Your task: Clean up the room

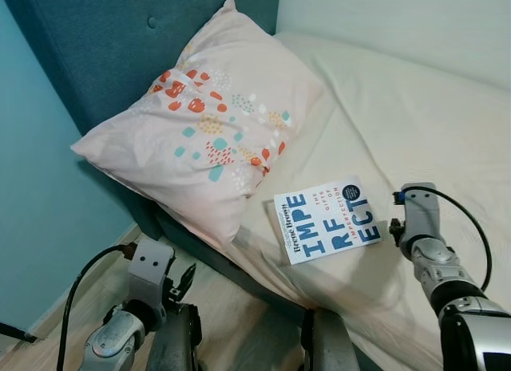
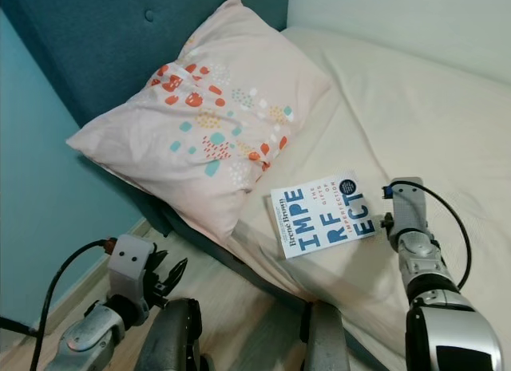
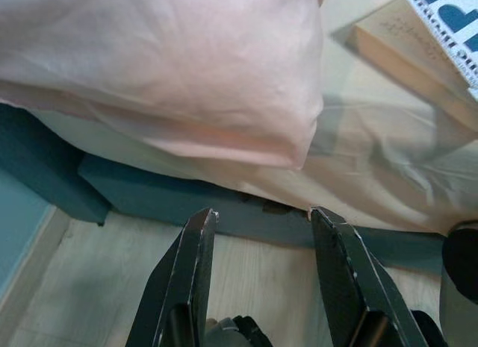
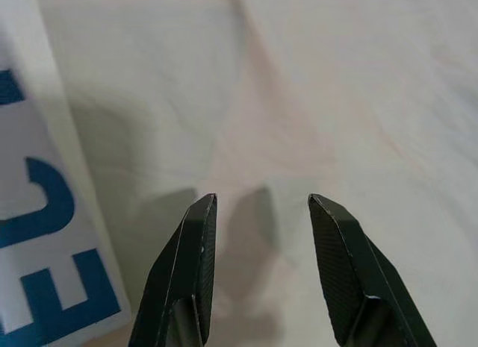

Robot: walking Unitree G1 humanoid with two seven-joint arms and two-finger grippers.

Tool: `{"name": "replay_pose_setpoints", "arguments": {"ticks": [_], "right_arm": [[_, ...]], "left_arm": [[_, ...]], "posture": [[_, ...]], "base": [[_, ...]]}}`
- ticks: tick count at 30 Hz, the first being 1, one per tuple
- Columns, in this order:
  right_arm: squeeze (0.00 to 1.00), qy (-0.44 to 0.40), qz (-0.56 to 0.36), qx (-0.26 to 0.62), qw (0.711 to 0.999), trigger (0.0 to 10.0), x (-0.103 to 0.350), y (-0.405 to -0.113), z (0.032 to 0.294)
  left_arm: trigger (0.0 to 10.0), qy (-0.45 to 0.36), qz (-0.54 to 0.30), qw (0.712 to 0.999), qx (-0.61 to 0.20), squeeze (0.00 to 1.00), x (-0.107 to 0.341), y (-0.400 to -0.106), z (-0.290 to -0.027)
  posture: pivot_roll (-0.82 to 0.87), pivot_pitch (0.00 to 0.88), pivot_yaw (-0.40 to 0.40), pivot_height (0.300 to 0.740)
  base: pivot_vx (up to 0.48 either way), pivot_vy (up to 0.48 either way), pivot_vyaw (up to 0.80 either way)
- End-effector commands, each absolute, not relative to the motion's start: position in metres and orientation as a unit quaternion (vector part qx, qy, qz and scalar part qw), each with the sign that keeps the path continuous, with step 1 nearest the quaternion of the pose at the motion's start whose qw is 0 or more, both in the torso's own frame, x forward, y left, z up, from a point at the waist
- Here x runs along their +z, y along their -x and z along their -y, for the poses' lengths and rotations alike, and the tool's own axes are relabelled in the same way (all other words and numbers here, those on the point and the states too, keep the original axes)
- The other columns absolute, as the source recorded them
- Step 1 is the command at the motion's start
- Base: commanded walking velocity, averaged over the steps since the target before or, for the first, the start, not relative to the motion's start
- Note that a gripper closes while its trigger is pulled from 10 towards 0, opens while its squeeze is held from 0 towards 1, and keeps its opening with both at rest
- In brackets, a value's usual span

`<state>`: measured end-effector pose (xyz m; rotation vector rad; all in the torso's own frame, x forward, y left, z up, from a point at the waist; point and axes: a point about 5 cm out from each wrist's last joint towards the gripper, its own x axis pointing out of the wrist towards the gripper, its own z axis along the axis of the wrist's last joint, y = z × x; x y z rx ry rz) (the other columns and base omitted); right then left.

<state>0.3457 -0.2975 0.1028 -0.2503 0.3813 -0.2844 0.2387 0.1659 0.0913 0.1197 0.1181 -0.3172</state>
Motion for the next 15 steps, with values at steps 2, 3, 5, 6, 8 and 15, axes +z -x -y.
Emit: {"name": "replay_pose_setpoints", "arguments": {"ticks": [2,3,5,6,8,15], "right_arm": [[0.00,0.128,-0.229,-0.102,0.960,10.0,0.084,-0.337,0.292],[0.00,0.128,-0.229,-0.102,0.960,10.0,0.084,-0.337,0.292],[0.00,0.135,-0.242,-0.067,0.959,10.0,0.077,-0.336,0.284],[0.00,0.135,-0.242,-0.067,0.959,10.0,0.077,-0.336,0.284],[0.00,0.138,-0.246,-0.058,0.958,10.0,0.075,-0.335,0.283],[0.00,0.156,-0.272,-0.013,0.950,10.0,0.067,-0.330,0.280]], "left_arm": [[10.0,-0.071,-0.070,0.976,-0.192,0.00,0.089,-0.233,-0.162],[10.0,-0.071,-0.070,0.976,-0.192,0.00,0.089,-0.233,-0.162],[10.0,-0.079,-0.068,0.969,-0.222,0.00,0.091,-0.230,-0.157],[10.0,-0.079,-0.068,0.969,-0.222,0.00,0.091,-0.230,-0.157],[10.0,-0.084,-0.068,0.967,-0.231,0.00,0.090,-0.230,-0.155],[10.0,-0.094,-0.070,0.961,-0.252,0.00,0.090,-0.229,-0.150]], "posture": [[0.20,0.273,-0.039,0.580],[0.20,0.273,-0.039,0.580],[0.20,0.273,-0.039,0.580],[0.20,0.273,-0.039,0.580],[0.20,0.270,-0.037,0.580],[0.19,0.268,-0.038,0.580]], "base": [[0.000,0.000,0.00],[0.000,0.000,0.00],[0.000,0.000,0.00],[0.000,0.000,0.00],[0.000,0.000,0.00],[0.000,0.000,0.00]]}}
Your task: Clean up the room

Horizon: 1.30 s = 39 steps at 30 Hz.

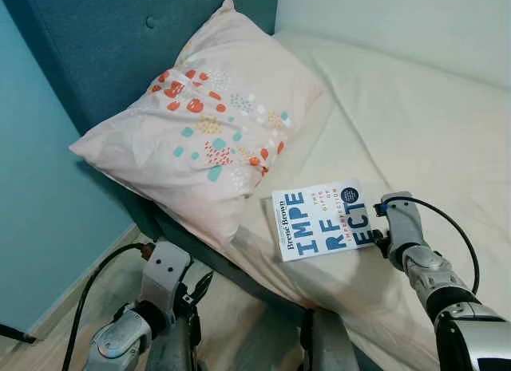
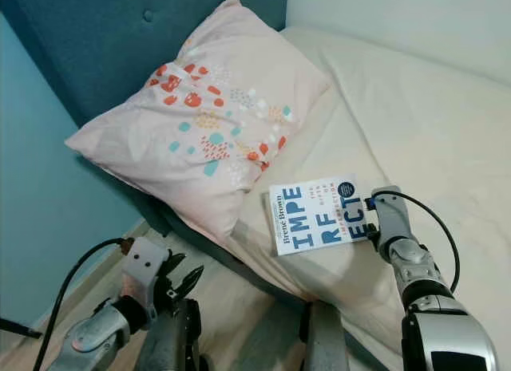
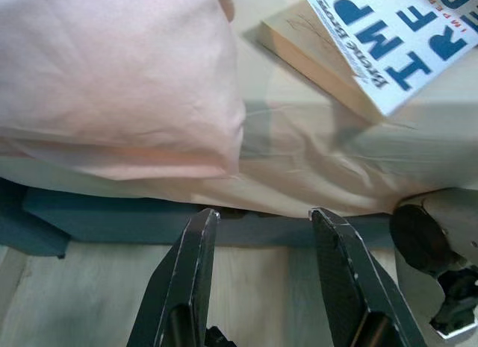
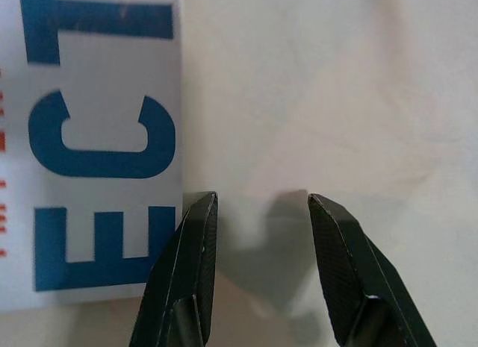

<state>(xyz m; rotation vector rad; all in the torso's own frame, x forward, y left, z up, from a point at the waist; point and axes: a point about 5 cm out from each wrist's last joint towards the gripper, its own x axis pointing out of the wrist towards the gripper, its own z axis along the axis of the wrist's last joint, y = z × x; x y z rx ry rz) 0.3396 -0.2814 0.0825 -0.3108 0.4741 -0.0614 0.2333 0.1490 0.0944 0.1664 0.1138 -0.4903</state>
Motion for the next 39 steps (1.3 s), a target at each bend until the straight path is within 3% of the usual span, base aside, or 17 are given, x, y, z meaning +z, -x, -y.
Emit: {"name": "replay_pose_setpoints", "arguments": {"ticks": [1,21,39], "right_arm": [[0.00,0.156,-0.272,-0.013,0.950,10.0,0.067,-0.330,0.280],[0.00,0.158,-0.305,0.193,0.919,10.0,0.048,-0.323,0.241],[0.00,0.140,-0.288,0.275,0.907,10.0,0.048,-0.326,0.214]], "left_arm": [[10.0,-0.094,-0.070,0.961,-0.252,0.00,0.090,-0.229,-0.150],[10.0,-0.100,-0.069,0.956,-0.266,0.00,0.087,-0.231,-0.143],[10.0,-0.106,-0.069,0.954,-0.271,0.00,0.085,-0.233,-0.145]], "posture": [[0.19,0.268,-0.038,0.580],[0.17,0.256,-0.046,0.580],[0.17,0.252,-0.048,0.580]], "base": [[0.000,0.000,0.00],[0.000,0.000,0.00],[0.000,0.000,0.00]]}}
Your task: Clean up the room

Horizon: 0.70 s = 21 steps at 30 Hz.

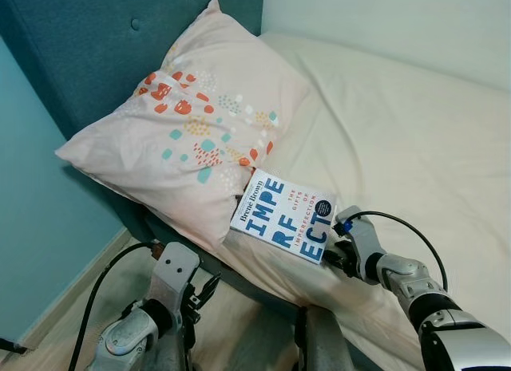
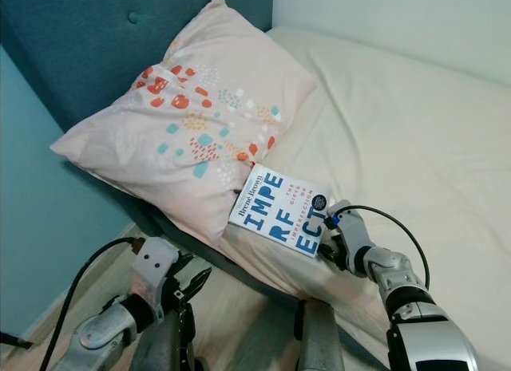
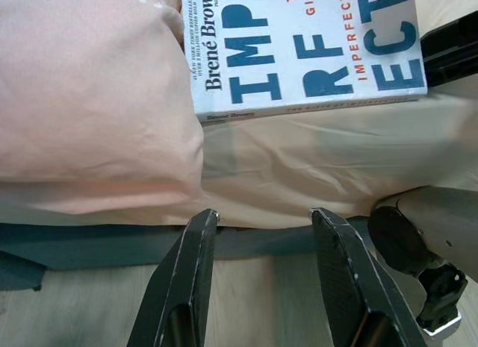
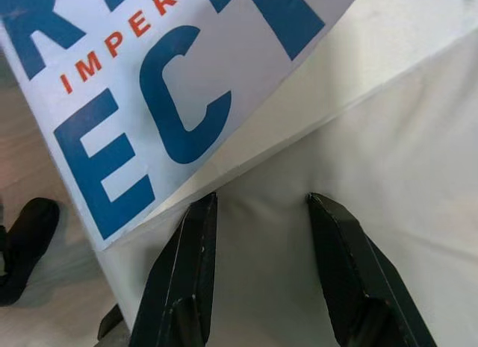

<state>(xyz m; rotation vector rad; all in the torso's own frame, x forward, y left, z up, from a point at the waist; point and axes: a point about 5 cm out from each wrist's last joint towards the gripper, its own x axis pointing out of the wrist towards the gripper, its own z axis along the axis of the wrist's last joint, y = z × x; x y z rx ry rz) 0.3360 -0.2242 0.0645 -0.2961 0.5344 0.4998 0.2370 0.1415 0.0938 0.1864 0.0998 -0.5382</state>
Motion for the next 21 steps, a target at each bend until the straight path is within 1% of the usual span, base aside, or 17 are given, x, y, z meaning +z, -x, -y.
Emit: {"name": "replay_pose_setpoints", "arguments": {"ticks": [1,7,11,13,14,16,17,18,20,21], "right_arm": [[0.00,0.139,-0.286,0.277,0.907,10.0,0.049,-0.326,0.213],[0.00,0.138,-0.278,0.299,0.902,10.0,0.051,-0.327,0.208],[0.00,0.143,-0.279,0.305,0.899,10.0,0.052,-0.327,0.210],[0.00,0.128,-0.284,0.293,0.904,10.0,0.055,-0.326,0.221],[0.00,0.128,-0.284,0.293,0.904,10.0,0.055,-0.326,0.221],[0.00,0.122,-0.281,0.278,0.910,10.0,0.061,-0.327,0.233],[0.00,0.122,-0.281,0.278,0.910,10.0,0.061,-0.327,0.233],[0.00,0.124,-0.276,0.276,0.912,10.0,0.064,-0.327,0.237],[0.00,0.134,-0.248,0.267,0.922,10.0,0.079,-0.333,0.244],[0.00,0.137,-0.235,0.263,0.926,10.0,0.085,-0.335,0.246]], "left_arm": [[10.0,-0.106,-0.069,0.954,-0.271,0.00,0.085,-0.233,-0.145],[10.0,-0.107,-0.067,0.953,-0.276,0.00,0.086,-0.234,-0.143],[10.0,-0.110,-0.065,0.951,-0.281,0.00,0.085,-0.233,-0.141],[10.0,-0.110,-0.063,0.950,-0.284,0.00,0.084,-0.235,-0.139],[10.0,-0.110,-0.063,0.950,-0.284,0.00,0.084,-0.235,-0.139],[10.0,-0.108,-0.060,0.951,-0.283,0.00,0.083,-0.238,-0.137],[10.0,-0.108,-0.060,0.951,-0.283,0.00,0.083,-0.238,-0.137],[10.0,-0.105,-0.058,0.952,-0.281,0.00,0.083,-0.239,-0.135],[10.0,-0.098,-0.057,0.954,-0.276,0.00,0.081,-0.244,-0.130],[10.0,-0.096,-0.057,0.955,-0.275,0.00,0.080,-0.245,-0.128]], "posture": [[0.17,0.252,-0.048,0.580],[0.17,0.239,-0.047,0.580],[0.16,0.222,-0.053,0.580],[0.15,0.196,-0.061,0.580],[0.15,0.196,-0.061,0.580],[0.13,0.156,-0.066,0.580],[0.13,0.156,-0.066,0.580],[0.13,0.151,-0.067,0.580],[0.11,0.106,-0.065,0.580],[0.11,0.106,-0.065,0.580]], "base": [[0.000,0.000,0.00],[0.000,0.000,0.00],[0.000,0.000,0.00],[0.000,0.000,0.00],[0.000,0.000,0.00],[0.000,0.000,0.00],[0.000,0.000,0.00],[0.000,0.000,0.00],[0.000,0.000,0.00],[0.000,0.000,0.00]]}}
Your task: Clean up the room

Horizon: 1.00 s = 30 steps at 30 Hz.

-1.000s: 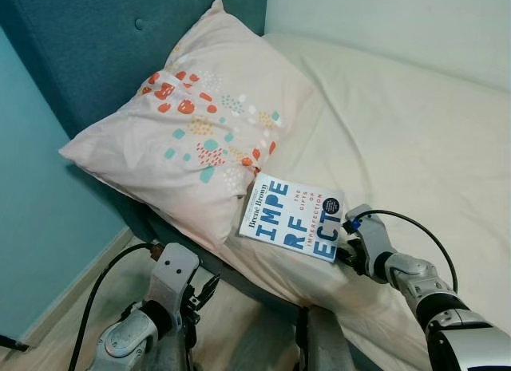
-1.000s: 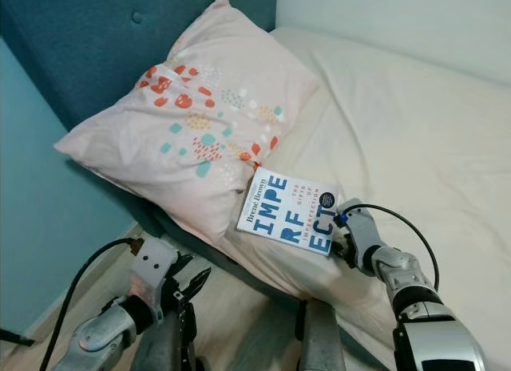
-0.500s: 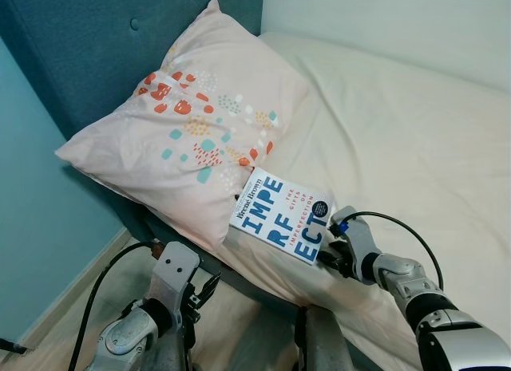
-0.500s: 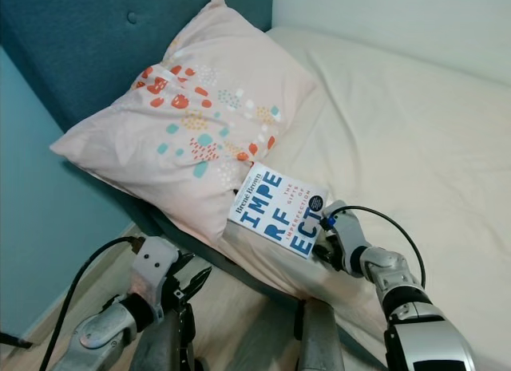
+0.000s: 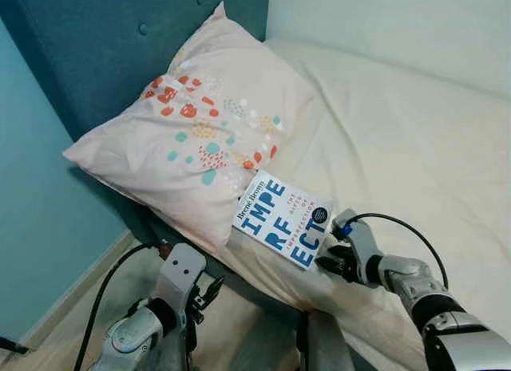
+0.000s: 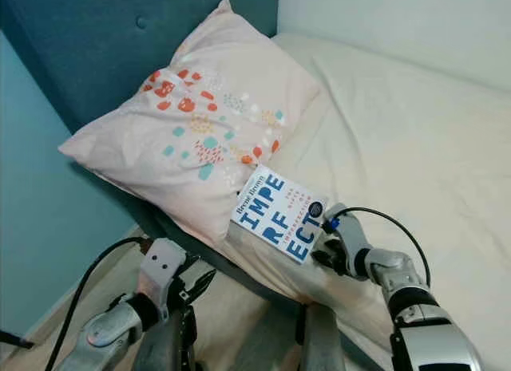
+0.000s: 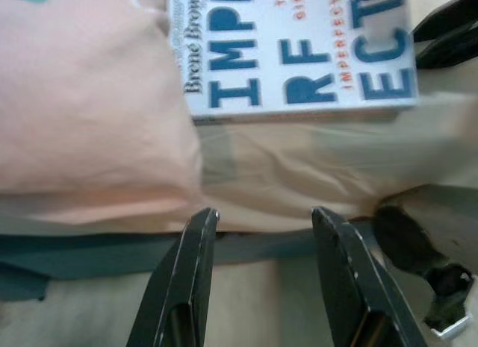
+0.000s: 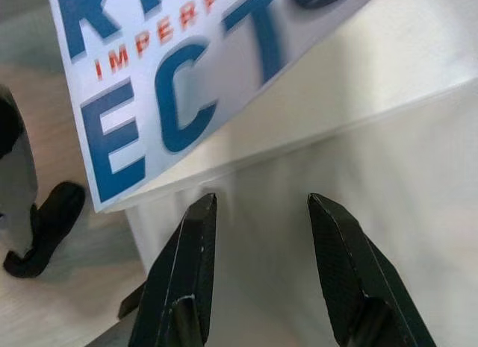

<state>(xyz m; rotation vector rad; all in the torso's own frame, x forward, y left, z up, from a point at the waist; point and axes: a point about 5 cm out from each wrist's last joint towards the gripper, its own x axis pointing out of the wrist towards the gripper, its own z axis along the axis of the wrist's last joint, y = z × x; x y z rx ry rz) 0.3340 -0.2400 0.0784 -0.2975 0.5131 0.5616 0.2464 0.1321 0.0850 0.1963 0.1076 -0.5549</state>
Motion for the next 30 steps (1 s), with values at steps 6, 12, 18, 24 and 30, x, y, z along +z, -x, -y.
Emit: {"name": "replay_pose_setpoints", "arguments": {"ticks": [6,12,18,24,30], "right_arm": [[0.00,0.119,-0.168,0.259,0.944,10.0,0.102,-0.343,0.235],[0.00,0.078,-0.086,0.216,0.969,10.0,0.096,-0.337,0.202],[0.00,-0.006,-0.032,0.072,0.997,10.0,0.077,-0.324,0.182],[0.00,-0.016,-0.051,0.048,0.997,10.0,0.059,-0.310,0.176],[0.00,-0.012,-0.073,0.036,0.997,10.0,0.048,-0.302,0.169]], "left_arm": [[10.0,-0.081,-0.059,0.961,-0.259,0.00,0.078,-0.250,-0.128],[10.0,-0.041,-0.055,0.978,-0.199,0.00,0.077,-0.260,-0.134],[10.0,0.013,-0.058,0.988,-0.141,0.00,0.075,-0.272,-0.142],[10.0,-0.012,-0.052,0.991,-0.126,0.00,0.078,-0.279,-0.145],[10.0,-0.041,-0.067,0.993,-0.085,0.00,0.069,-0.284,-0.149]], "posture": [[0.09,0.064,-0.056,0.580],[0.08,0.014,-0.031,0.580],[0.07,0.002,-0.012,0.580],[0.07,0.003,-0.008,0.600],[0.06,0.000,-0.005,0.620]], "base": [[0.000,0.000,0.00],[0.000,0.000,0.00],[0.000,0.000,0.00],[0.000,0.000,0.00],[0.000,0.000,0.00]]}}
